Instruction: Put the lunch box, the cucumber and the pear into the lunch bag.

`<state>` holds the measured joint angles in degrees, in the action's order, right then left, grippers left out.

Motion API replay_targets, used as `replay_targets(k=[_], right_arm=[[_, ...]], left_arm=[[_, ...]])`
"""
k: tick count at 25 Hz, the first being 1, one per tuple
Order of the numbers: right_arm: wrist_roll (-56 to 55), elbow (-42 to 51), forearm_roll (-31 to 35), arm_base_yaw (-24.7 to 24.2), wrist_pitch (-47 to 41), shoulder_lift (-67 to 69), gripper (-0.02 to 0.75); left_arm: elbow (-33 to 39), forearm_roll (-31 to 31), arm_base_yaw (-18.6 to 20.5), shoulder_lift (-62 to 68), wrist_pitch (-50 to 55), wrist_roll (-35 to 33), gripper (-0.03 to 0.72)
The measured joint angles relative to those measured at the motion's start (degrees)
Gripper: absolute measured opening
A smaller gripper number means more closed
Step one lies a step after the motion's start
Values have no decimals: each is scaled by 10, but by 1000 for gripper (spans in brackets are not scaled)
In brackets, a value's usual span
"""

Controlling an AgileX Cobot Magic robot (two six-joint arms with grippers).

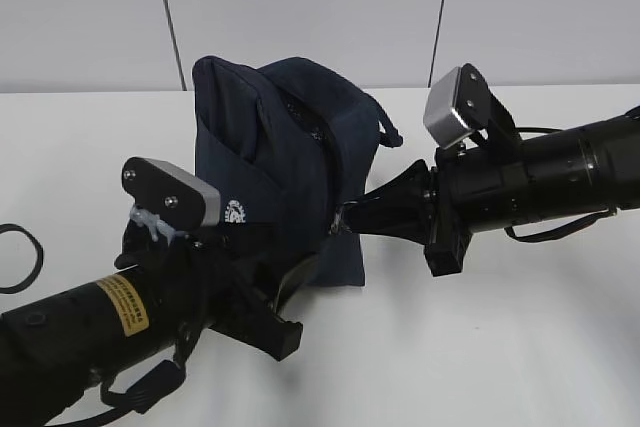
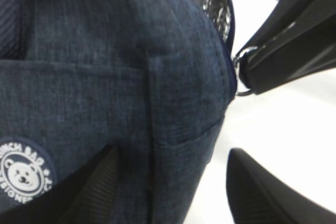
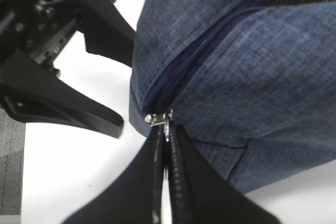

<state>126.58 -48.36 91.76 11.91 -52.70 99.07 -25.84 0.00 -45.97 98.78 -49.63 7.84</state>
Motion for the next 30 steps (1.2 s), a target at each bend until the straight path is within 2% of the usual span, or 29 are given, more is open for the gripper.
replay_targets(k=[3,5,7,10,21,30], right_arm=[[-7,0,2,0,-17,-1,0],[-10,0,2,0,-30,-2,0],[-11,0,2,0,-34,-3,0],[-11,0,2,0,-35,-3,0],[-12,-8,2,0,-37,-4,0],[-21,-52,9,0,-47,-4,0]], left_arm=[[-11,7,0,15,1,-1,356],[-17,7,0,17,1,-1,269],[-20,6,0,17,-1,-2,127],[-22,4,0,17,2,-3,35],[-21,0,0,17,26,-3,15],[19,0,0,17,-9,-3,14]])
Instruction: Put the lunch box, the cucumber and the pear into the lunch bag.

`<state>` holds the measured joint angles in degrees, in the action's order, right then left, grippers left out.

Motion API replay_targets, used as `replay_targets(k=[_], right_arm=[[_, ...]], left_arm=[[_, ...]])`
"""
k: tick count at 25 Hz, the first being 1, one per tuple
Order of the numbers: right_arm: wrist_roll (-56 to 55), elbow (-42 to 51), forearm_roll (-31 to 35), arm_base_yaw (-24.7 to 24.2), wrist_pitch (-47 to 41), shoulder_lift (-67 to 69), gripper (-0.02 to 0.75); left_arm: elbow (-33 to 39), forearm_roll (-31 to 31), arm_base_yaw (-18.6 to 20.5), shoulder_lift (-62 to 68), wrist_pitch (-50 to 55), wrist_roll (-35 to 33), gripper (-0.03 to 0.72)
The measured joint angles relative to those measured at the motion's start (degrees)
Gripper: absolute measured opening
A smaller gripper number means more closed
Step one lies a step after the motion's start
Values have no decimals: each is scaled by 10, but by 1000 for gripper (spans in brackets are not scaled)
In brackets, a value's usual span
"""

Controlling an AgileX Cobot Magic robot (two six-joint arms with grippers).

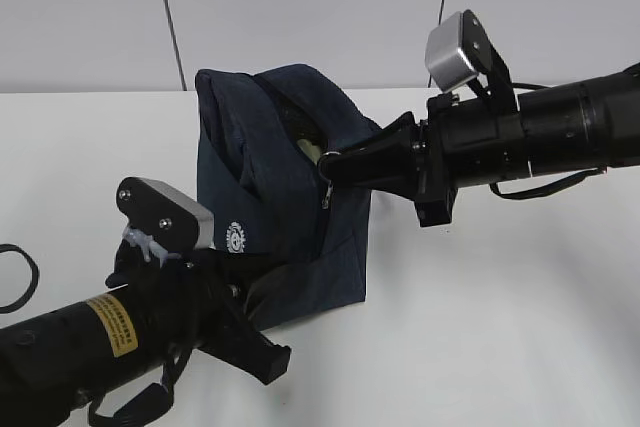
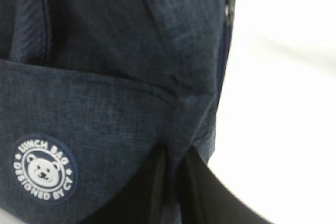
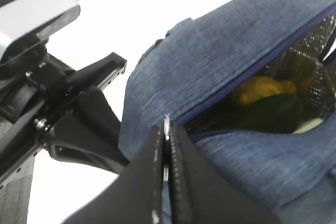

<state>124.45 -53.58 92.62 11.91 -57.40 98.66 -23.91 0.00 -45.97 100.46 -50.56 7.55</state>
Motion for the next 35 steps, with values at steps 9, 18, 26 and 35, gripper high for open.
replay_targets(k=[9,18,26,35], right_arm=[[-17,-30,11,0,-3,0,0],[-20,-45,11,22,20,0,0],[-27,-77,9,45,57,15,0],[-31,-95,7,54,83,17,0]], left_arm=[[3,0,0,0,-9,0,14],[22,0,1,0,-31,10,14],[34,0,1,0,-51,14,14],[34,-14,3,0,-53,22,13]])
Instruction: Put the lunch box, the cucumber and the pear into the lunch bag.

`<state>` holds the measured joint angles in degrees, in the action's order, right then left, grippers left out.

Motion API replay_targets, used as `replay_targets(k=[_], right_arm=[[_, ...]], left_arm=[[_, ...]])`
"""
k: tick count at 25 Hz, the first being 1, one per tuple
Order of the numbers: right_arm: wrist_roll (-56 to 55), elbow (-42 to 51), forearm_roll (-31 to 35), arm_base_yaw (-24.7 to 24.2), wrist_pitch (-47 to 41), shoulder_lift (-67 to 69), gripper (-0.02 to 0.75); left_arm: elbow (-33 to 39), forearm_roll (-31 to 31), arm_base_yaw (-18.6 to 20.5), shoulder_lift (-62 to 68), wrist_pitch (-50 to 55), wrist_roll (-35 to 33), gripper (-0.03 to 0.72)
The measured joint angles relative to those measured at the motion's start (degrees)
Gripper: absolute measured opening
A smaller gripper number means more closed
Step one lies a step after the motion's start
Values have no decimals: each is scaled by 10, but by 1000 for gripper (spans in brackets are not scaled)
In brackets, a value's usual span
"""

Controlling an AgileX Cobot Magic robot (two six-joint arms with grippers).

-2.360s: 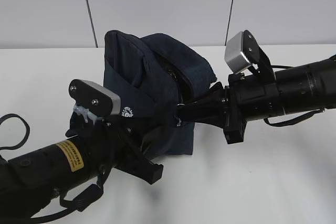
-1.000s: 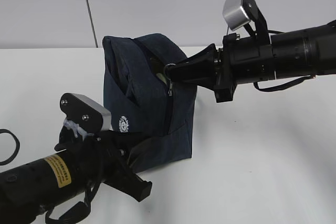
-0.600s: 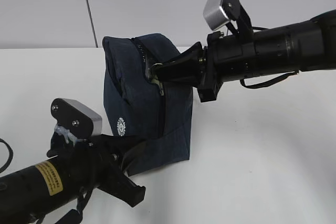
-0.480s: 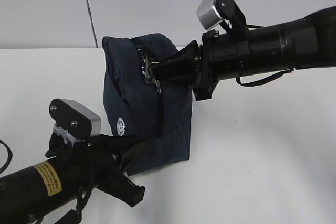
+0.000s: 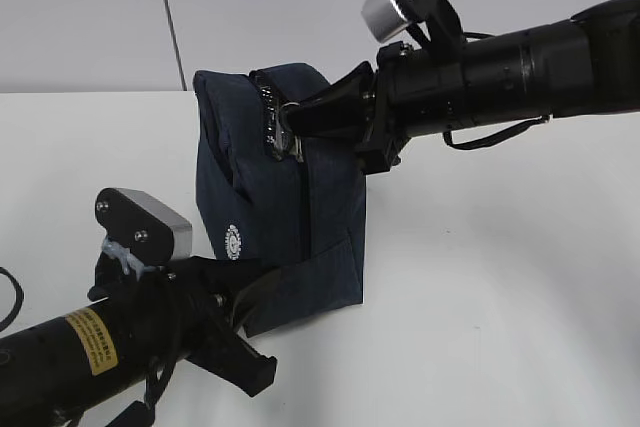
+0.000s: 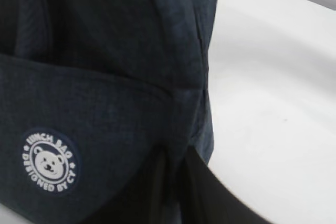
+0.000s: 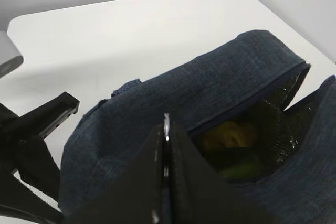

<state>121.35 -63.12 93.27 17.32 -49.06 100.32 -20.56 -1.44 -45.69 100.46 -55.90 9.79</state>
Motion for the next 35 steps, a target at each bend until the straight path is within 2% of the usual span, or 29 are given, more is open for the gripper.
replay_targets(k=[12,35], right_arm=[[-1,-10,0,21,56,1,0],[-27,-78,-11,41,32,58,0]], left_arm=[[23,-2,1,-1,-22,4,13],[109,8,2,-2,-129,24,13]])
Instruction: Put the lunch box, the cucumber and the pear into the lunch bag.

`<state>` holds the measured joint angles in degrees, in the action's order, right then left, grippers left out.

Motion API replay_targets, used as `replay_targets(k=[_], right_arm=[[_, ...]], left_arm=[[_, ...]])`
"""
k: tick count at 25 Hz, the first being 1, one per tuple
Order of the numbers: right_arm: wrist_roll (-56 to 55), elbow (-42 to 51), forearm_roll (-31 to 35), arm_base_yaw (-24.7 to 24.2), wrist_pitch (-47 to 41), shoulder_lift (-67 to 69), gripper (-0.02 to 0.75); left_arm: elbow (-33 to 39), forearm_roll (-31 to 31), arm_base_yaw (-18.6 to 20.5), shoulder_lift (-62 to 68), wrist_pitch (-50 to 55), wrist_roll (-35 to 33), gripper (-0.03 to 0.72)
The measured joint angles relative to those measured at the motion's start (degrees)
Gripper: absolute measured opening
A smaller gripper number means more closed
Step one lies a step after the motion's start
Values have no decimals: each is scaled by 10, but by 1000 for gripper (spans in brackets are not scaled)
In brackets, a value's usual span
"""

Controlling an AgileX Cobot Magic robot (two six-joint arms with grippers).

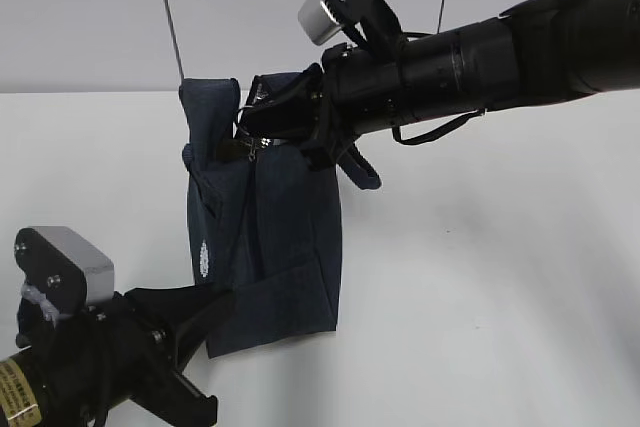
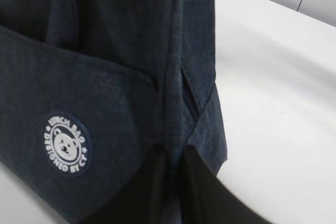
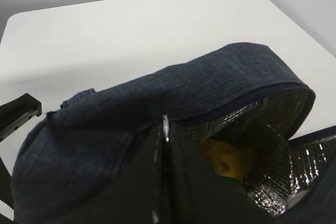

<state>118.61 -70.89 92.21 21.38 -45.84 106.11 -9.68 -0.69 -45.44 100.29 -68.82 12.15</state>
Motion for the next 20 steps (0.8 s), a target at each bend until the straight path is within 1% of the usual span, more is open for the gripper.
replay_targets(k=[6,9,15,20], right_arm=[[-37,0,-15,0,-26,0,0],[-67,-5,-42,0,-74,0,0],[-149,-9,-116,-2,-112,-8,0],[-164,-9,-137,-2,-175,-21,0]], left_arm=[[15,14,0,0,-7,3,13],[19,30,-1,0,1,10,12],[22,52,-3,0,15,34,12],[32,73,-3,0,9,51,12]])
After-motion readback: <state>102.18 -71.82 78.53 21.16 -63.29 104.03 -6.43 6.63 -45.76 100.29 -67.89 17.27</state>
